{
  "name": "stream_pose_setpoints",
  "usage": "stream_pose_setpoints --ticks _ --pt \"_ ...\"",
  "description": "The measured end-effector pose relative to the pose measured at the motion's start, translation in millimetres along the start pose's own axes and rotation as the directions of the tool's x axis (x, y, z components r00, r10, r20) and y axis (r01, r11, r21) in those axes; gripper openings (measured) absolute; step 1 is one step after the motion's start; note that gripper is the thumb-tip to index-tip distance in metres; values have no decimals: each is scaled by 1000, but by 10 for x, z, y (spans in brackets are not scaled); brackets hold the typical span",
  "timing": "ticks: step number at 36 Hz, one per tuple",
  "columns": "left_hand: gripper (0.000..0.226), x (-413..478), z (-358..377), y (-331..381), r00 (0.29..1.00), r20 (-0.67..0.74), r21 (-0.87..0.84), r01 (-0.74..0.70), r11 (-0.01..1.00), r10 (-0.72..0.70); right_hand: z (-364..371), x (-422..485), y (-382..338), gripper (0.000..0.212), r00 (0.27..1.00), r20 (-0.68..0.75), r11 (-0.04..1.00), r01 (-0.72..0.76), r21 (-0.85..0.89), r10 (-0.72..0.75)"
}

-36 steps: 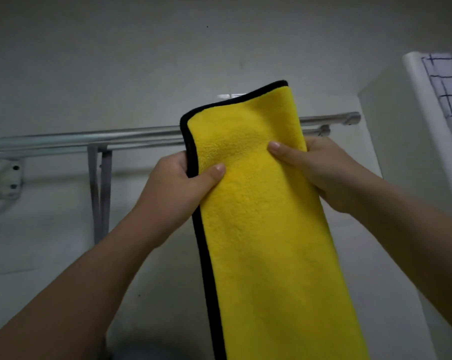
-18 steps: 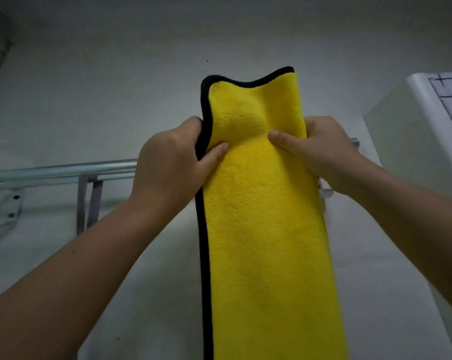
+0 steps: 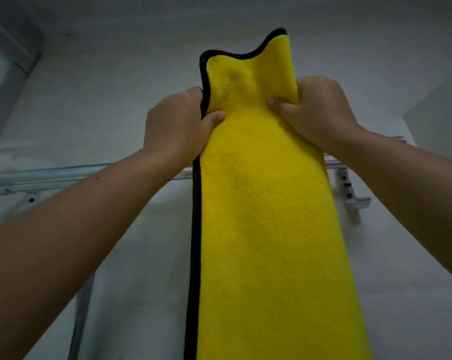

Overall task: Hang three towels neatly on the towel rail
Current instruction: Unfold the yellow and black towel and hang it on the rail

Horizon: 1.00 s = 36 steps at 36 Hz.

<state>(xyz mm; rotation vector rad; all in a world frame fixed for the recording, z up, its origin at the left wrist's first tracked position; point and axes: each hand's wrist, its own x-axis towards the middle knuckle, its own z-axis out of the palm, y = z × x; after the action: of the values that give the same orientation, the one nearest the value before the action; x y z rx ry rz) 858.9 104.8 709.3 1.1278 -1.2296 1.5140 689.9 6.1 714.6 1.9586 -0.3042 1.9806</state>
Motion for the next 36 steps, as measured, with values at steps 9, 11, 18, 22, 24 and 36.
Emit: stream_pose_setpoints --ticks 9,11,18,22,24,36 --pt "37 136 63 -136 947 306 61 88 994 -102 158 154 7 41 997 72 961 16 -275 4" --pt "40 127 71 -140 914 377 19 151 988 -147 166 162 12 41 993 114 948 6 -318 32" --pt "21 87 30 -85 946 270 -110 216 970 -180 207 186 5 13 958 259 914 -7 -405 122" --pt "12 31 -126 98 960 278 -434 150 888 -26 221 218 30 17 939 296 920 -50 -390 177" --pt "17 -8 -165 194 892 446 -430 146 891 70 238 235 51 20 926 323 926 -68 -371 197" --pt "44 -64 18 345 844 536 -154 80 985 15 53 -135 -323 32 958 261 987 143 -79 -118"
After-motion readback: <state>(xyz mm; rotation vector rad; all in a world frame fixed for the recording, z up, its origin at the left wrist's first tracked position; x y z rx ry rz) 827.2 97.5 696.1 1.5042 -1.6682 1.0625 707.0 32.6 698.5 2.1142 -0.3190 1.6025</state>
